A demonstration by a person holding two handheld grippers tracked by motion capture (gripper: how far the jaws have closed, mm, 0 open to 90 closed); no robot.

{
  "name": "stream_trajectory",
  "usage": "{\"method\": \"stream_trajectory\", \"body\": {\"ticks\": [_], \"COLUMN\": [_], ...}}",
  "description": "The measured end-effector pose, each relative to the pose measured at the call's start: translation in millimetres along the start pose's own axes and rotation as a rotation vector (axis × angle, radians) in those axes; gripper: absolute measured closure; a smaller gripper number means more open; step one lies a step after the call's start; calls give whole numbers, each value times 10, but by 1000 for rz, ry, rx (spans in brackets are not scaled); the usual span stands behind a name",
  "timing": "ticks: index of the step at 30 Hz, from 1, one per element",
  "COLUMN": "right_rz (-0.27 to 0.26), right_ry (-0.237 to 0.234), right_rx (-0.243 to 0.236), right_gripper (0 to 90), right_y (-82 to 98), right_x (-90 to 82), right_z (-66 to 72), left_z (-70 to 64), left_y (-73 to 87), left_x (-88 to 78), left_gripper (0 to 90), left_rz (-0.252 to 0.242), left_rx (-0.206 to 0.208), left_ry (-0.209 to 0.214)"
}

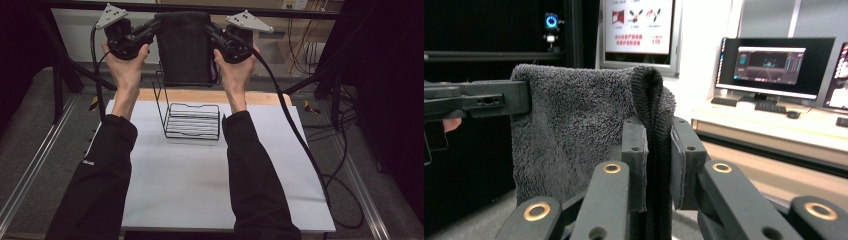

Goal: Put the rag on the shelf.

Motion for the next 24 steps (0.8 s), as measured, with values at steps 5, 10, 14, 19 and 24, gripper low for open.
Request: {"method": "stream_trajectory", "body": {"ticks": [5, 10, 14, 19, 24], "right_rz": [22, 32, 41, 44, 35], "right_ry": [-10, -18, -25, -35, -43], "right_rx": [1, 7, 2, -10, -9], "right_gripper": [799, 799, 798, 798, 797], "right_y": [151, 270, 360, 451, 492], "right_x": [-30, -88, -130, -186, -223], "right_z": [-12, -25, -22, -14, -6], "left_z": [-28, -85, -126, -164, -203], "left_y": [140, 248, 330, 388, 406], "left_x": [-58, -119, -181, -236, -282], "left_gripper": [825, 825, 825, 825, 825], "left_rz": [10, 15, 20, 25, 15], "left_rx": [10, 20, 18, 29, 35], "left_ry": [29, 51, 62, 74, 84]}}
Point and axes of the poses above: each handheld gripper's, and its own axes: x roughly forward along the jaws, y roughly out of its underside, z roughly to its left, the point moved 5 cm from there along x, roughly forward along the jaws, and after that the axes turned 10 degrees about x, right-handed, at the moved point
